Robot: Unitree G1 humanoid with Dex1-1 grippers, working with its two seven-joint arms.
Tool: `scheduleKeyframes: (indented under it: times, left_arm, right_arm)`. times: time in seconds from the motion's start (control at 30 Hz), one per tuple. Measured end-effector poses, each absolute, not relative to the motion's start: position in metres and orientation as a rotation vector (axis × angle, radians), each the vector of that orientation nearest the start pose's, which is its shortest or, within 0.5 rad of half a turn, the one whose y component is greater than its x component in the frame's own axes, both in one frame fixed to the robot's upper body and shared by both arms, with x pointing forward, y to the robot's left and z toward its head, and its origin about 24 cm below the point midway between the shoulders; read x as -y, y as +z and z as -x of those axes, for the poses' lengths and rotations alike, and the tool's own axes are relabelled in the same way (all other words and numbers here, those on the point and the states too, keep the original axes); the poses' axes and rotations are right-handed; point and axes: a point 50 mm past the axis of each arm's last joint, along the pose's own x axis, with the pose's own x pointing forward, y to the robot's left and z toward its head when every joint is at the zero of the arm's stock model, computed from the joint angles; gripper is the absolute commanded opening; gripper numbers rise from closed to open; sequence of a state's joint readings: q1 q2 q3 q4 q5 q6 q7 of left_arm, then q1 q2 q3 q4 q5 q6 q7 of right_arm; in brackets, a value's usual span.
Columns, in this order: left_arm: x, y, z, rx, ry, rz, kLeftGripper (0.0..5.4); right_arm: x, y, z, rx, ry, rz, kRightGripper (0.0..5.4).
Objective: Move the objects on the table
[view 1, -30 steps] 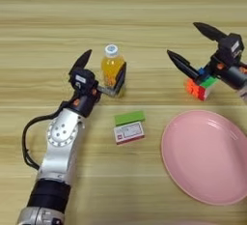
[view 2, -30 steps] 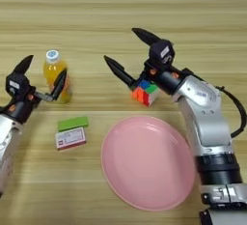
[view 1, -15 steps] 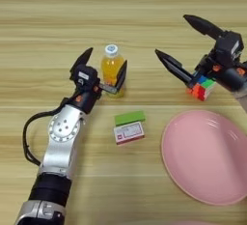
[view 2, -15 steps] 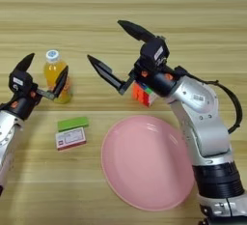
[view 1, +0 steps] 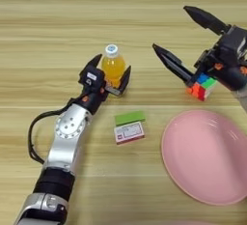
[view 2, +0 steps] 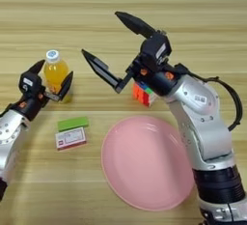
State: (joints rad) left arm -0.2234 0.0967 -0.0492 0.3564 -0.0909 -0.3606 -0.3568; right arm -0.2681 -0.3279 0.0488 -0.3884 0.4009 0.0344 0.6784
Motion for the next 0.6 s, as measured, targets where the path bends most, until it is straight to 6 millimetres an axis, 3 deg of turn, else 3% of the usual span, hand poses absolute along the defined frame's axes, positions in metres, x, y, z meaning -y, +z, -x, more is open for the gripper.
scheduleKeyframes:
  times: [0.37, 0.6]
  left_arm:
    - [-0.1276, 0.0510, -0.2865, 0.218, -0.437, -0.051, 3.49]
    - [-0.1262, 0.0514, -0.2864, 0.220, -0.445, -0.051, 3.42]
  right_arm:
    - [0.1252, 0.1911, -0.2469, 0.580, 0.915, 0.110, 5.40]
    - [0.1250, 0.1905, -0.2476, 0.580, 0.913, 0.091, 5.40]
